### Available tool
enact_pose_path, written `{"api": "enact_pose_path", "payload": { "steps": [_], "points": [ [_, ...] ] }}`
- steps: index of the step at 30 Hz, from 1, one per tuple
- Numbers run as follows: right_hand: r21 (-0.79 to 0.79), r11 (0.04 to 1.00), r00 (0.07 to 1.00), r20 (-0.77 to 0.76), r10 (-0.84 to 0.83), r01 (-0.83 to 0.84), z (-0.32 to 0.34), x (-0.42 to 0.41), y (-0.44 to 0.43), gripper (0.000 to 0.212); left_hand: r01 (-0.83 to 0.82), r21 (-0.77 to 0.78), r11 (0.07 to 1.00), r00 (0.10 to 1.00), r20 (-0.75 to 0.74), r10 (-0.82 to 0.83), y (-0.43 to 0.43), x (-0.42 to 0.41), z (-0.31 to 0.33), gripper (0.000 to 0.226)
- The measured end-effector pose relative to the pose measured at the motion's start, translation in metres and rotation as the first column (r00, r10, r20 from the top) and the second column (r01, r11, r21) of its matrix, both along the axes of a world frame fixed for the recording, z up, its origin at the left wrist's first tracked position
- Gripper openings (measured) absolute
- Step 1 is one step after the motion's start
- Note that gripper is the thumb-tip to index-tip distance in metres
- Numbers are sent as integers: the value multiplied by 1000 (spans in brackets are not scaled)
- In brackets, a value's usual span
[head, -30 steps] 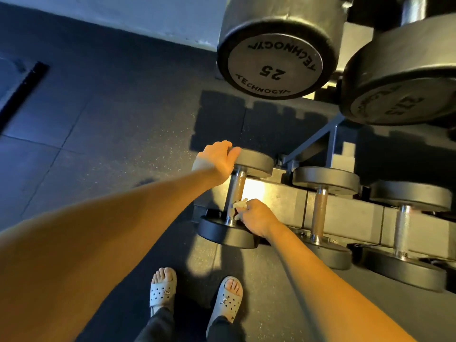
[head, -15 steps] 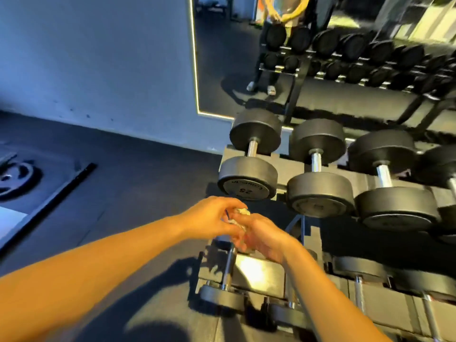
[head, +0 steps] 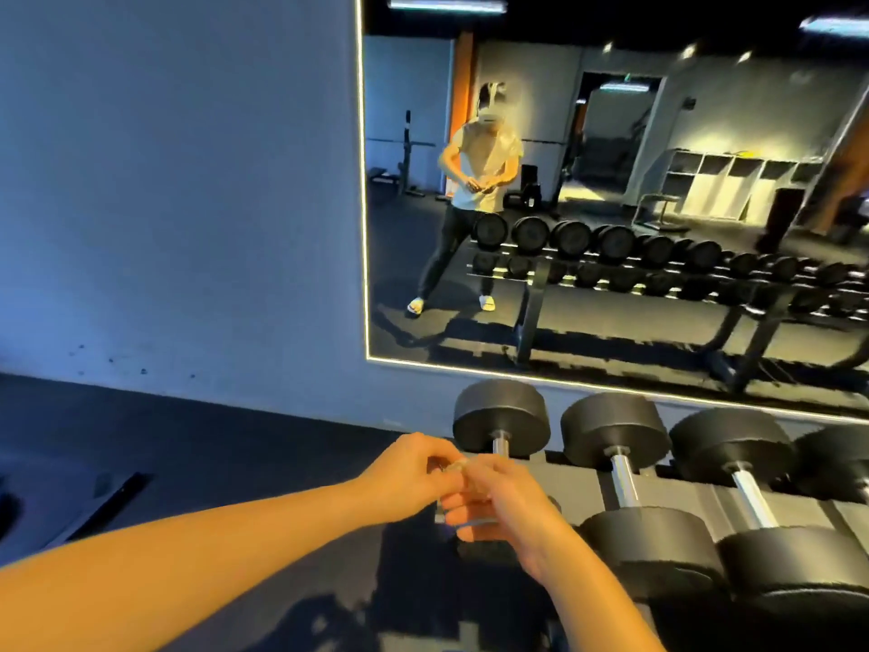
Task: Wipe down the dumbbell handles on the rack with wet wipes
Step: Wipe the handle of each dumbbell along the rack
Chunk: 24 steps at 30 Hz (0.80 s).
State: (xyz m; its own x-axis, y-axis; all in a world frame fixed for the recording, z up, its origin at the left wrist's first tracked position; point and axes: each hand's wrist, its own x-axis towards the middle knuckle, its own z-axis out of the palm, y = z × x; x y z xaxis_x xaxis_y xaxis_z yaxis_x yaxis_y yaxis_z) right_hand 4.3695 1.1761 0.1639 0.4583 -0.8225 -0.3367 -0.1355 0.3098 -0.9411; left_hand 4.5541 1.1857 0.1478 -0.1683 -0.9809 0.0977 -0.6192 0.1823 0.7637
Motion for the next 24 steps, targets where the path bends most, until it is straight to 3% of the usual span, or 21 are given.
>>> {"api": "enact_pose_path", "payload": {
  "steps": [5,10,13,16,20,22,24],
  "points": [
    [-71,983,980,-99,-175,168,0,60,-41,28,279,84,957,955,85,-285,-89,61,13,4],
    [21,870,870,-20,-492,492,20,88,-59,30,453,112,884,883,78,-462,-158,59,33,16],
    [-112,777,769,-111,-629,620,19,90,-61,30,538,115,835,833,76,-547,-177,47,35,20],
    [-321,634,606,-196,-771,704,5,84,-58,19,616,153,772,782,1,-624,-184,34,31,15],
    [-410,493,452,-200,-869,767,-2,75,-56,15,684,222,695,726,-117,-677,-187,23,19,10],
    [-433,478,412,-241,-878,764,-7,71,-63,16,688,230,688,717,-71,-693,-197,21,9,14],
    [-452,493,380,-322,-867,743,-15,68,-74,15,675,181,716,717,73,-694,-217,23,1,18]
  ]
}}
